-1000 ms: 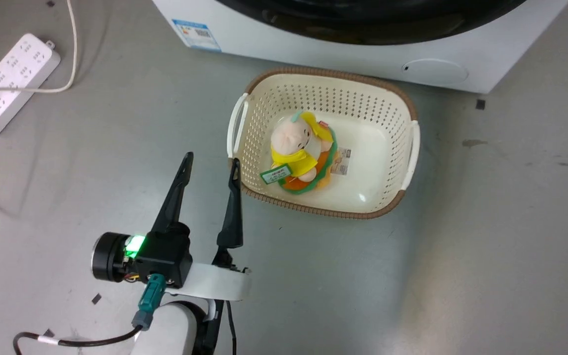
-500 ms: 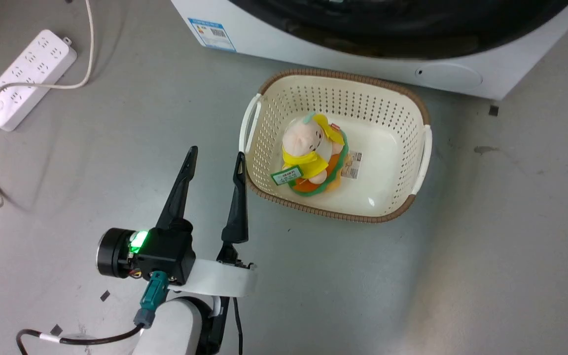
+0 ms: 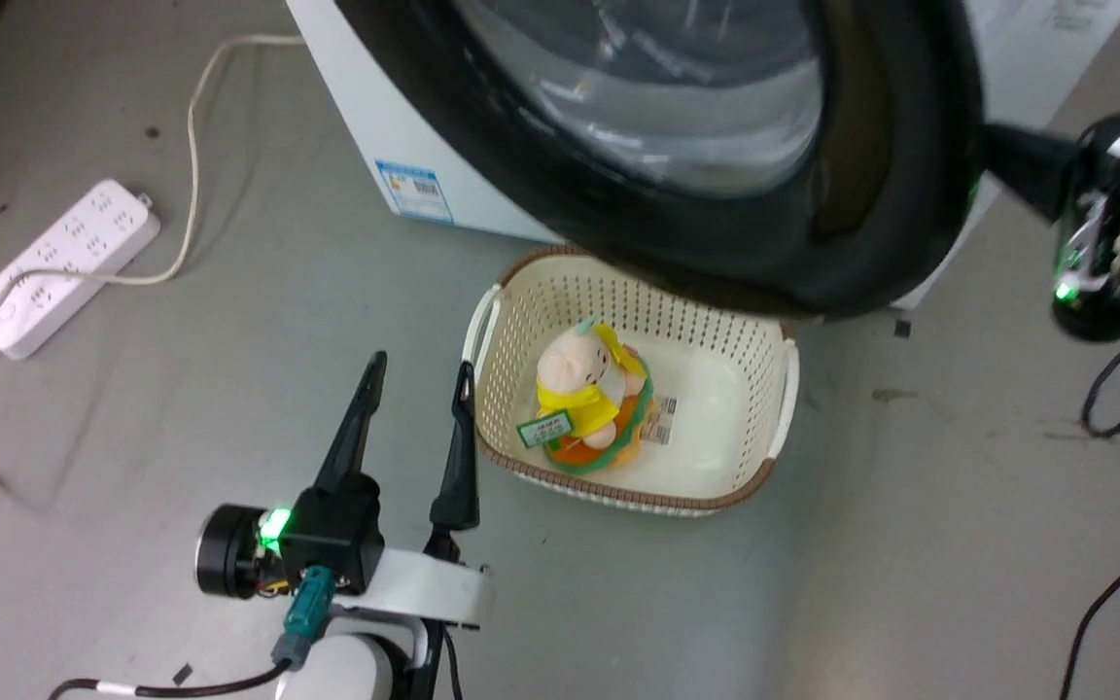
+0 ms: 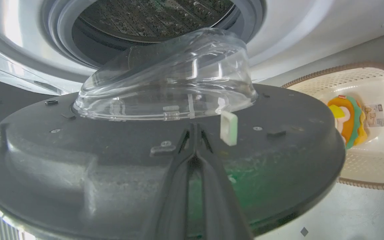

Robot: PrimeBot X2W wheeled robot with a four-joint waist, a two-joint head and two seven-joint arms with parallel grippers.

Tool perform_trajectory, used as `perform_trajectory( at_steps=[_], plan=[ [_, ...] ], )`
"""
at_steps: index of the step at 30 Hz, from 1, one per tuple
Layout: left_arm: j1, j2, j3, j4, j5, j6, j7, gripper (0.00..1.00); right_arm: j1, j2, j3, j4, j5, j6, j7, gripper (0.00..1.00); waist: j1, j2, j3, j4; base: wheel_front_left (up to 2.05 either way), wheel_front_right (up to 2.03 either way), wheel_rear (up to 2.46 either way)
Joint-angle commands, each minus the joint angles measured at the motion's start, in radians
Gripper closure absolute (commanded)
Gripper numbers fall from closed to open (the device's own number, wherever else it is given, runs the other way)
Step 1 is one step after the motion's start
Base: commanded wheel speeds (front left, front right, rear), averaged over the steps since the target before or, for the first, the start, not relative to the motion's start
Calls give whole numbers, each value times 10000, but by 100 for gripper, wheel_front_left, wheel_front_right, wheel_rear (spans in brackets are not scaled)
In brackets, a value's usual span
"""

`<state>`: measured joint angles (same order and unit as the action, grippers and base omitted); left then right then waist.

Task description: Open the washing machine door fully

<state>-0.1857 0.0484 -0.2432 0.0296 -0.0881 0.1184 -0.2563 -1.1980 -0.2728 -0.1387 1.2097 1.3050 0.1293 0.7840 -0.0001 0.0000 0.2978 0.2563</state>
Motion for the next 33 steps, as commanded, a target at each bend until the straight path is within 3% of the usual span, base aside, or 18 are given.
perform_trajectory(
  at_steps=[1,13,22,33],
  plan=[
    [148,18,35,62,70,-67,-55,0,361,152,1,-205,106,14,108,100,1,0,-440,-129,0,0,0],
    [1027,18,242,490,-221,-575,-55,0,3407,1540,117,-2736,650,14,936,100,1,0,-1618,-67,0,0,0],
    [1379,18,200,604,-187,-751,-55,0,5435,2209,1012,-4383,1175,14,1468,100,1,0,-2135,400,0,0,0],
    [1718,18,55,667,-224,-750,-55,0,6588,2223,4395,-5661,4085,14,162,100,1,0,-2382,974,0,0,0]
  ],
)
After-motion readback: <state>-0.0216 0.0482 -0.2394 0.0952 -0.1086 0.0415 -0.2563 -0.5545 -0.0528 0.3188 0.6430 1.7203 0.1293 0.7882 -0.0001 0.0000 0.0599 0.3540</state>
